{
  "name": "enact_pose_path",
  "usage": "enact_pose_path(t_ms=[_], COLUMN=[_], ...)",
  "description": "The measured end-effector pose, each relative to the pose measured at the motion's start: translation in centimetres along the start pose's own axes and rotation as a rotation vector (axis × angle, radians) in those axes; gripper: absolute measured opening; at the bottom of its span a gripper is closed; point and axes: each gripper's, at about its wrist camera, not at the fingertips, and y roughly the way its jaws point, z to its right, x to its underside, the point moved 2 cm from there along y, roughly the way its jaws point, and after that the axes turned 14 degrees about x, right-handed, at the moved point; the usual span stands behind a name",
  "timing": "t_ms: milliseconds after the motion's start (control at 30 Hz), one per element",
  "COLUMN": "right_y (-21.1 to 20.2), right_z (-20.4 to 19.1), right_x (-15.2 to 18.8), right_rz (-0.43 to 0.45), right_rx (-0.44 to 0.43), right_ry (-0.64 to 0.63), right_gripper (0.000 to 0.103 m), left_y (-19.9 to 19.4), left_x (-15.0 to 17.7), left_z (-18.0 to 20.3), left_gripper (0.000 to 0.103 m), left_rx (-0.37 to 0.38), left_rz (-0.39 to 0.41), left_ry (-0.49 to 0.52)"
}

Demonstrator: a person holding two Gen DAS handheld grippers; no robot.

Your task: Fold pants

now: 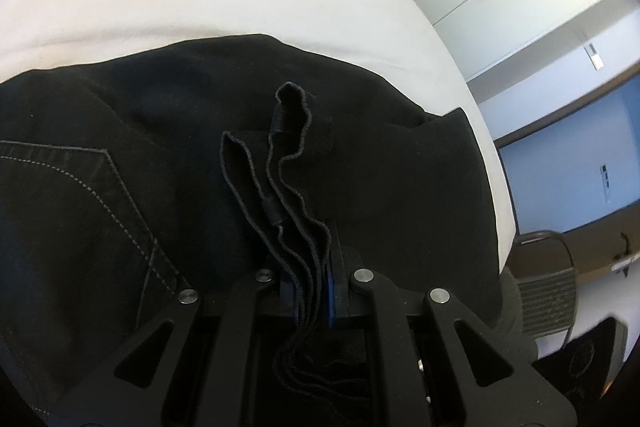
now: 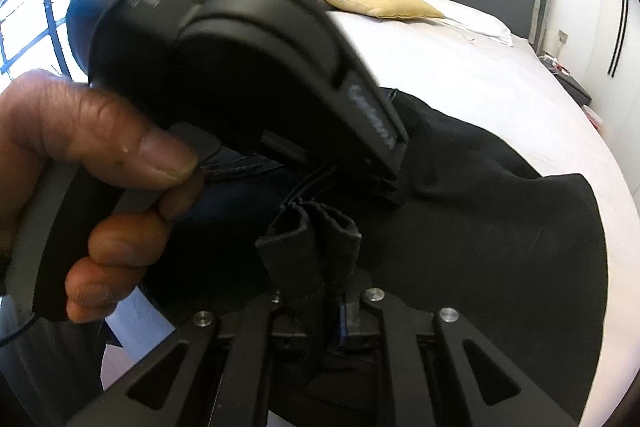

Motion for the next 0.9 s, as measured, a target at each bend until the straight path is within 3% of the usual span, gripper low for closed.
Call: enact_pose_path(t_ms=[67, 133, 167, 200, 300, 467, 500, 600, 733, 833, 900], right_y=[-0.3, -1.2, -1.9, -2.8, -5.8, -6.1, -5.5, -2.5, 3.5, 7.5, 8.4], right_z=[0.9, 2.0, 2.7, 3.3, 6.4, 16.5, 18.3, 21.9, 23.8, 24.6, 25.5], right_x=[0.2, 0.6, 0.9, 1.4, 2.6, 1.2, 0.6, -0.7, -2.1, -1.4, -0.7], right_rz=[-0.011, -0.045, -0.063, -0.072, -0.067, -0.028, -0.024, -0.048, -0.148, -0.213, -0.204], right_rx=[-0.045, -0.116, -0.167, -0.218, -0.333, -0.369, -0.377, -0.443, -0.564, -0.525, -0.509], right_ry=[0.008, 0.034, 0.05, 0.064, 0.11, 0.376, 0.42, 0.525, 0.598, 0.641, 0.681], right_gripper=[0.015, 0.036, 0.055, 0.064, 0.065, 0.065, 0.065, 0.065, 0.065, 0.063, 0.054], left_y=[-0.1, -0.4, -0.8, -1.1, -1.9, -3.9, -4.3, -4.6, 0.5, 4.6, 5.2], left_x=[0.3, 0.6, 0.8, 1.1, 1.8, 1.1, 0.7, -0.3, -0.5, 1.2, 2.7], left_z=[-0.2, -0.5, -0.7, -0.7, 0.0, 3.1, 4.0, 6.9, 8.4, 6.5, 5.2], left_gripper=[0.008, 0.009, 0.009, 0.009, 0.011, 0.015, 0.015, 0.015, 0.015, 0.015, 0.014], left_rx=[0.026, 0.049, 0.05, 0.046, -0.004, -0.219, -0.22, -0.127, 0.007, -0.035, 0.003], left_rz=[0.014, 0.024, 0.027, 0.029, 0.026, 0.084, 0.114, 0.183, 0.101, 0.009, 0.024], left_ry=[-0.008, -0.03, -0.032, -0.031, -0.003, 0.112, 0.118, 0.139, 0.134, 0.092, 0.06])
